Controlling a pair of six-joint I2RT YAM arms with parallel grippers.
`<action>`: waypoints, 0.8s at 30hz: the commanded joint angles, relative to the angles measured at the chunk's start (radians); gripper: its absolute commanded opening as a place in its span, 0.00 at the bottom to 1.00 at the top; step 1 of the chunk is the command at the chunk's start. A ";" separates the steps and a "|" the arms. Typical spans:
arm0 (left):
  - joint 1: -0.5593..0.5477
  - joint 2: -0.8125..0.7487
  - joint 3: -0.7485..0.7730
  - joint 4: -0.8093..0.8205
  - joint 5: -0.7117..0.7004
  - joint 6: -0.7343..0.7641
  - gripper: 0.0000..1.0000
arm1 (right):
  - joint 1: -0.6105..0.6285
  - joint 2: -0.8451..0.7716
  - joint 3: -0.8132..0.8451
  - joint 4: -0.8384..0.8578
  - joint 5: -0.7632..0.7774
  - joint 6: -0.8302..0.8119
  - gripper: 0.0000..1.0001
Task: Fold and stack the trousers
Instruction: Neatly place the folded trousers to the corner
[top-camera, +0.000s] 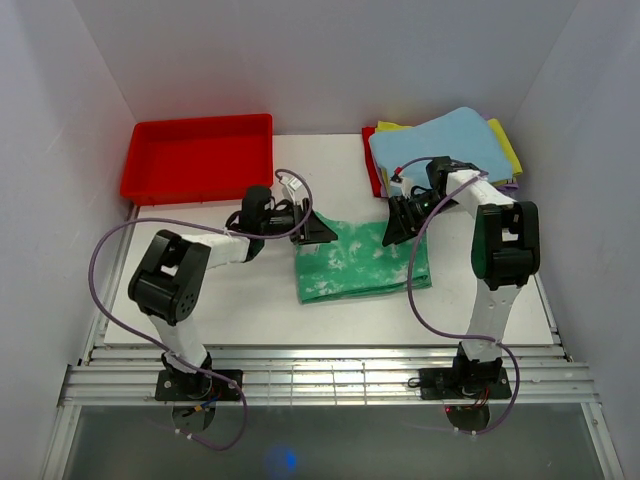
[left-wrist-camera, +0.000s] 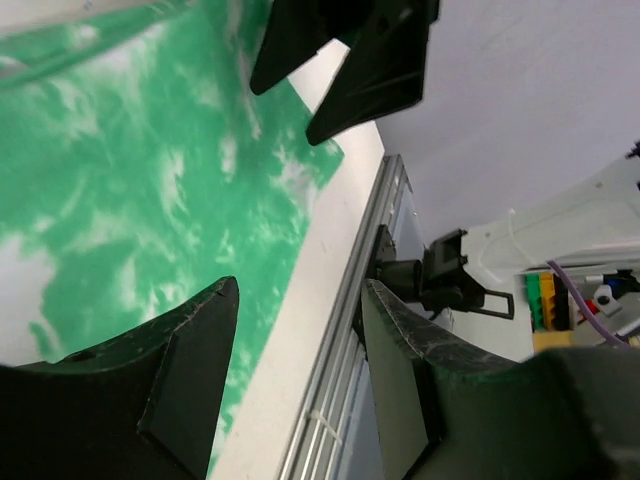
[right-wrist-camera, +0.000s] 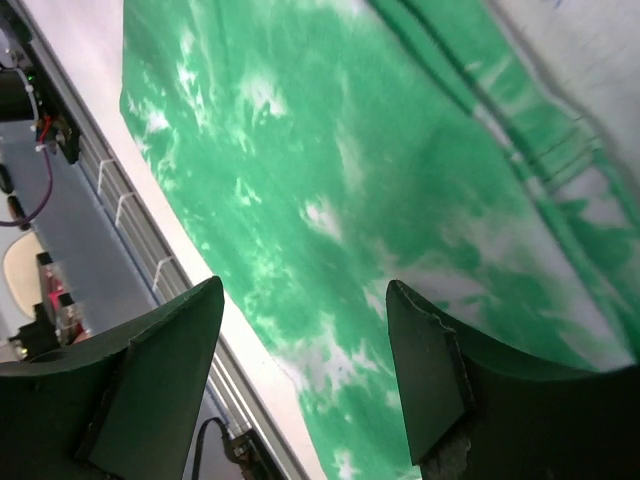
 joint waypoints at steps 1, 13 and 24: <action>0.012 0.092 0.058 -0.005 -0.052 0.025 0.63 | -0.003 -0.007 0.030 0.040 0.017 0.013 0.72; 0.091 0.307 0.188 -0.009 -0.071 0.043 0.66 | -0.027 0.100 0.021 0.168 0.108 0.068 0.72; 0.118 -0.250 -0.045 -0.420 -0.191 0.230 0.81 | -0.140 -0.387 -0.201 0.122 0.190 0.182 0.90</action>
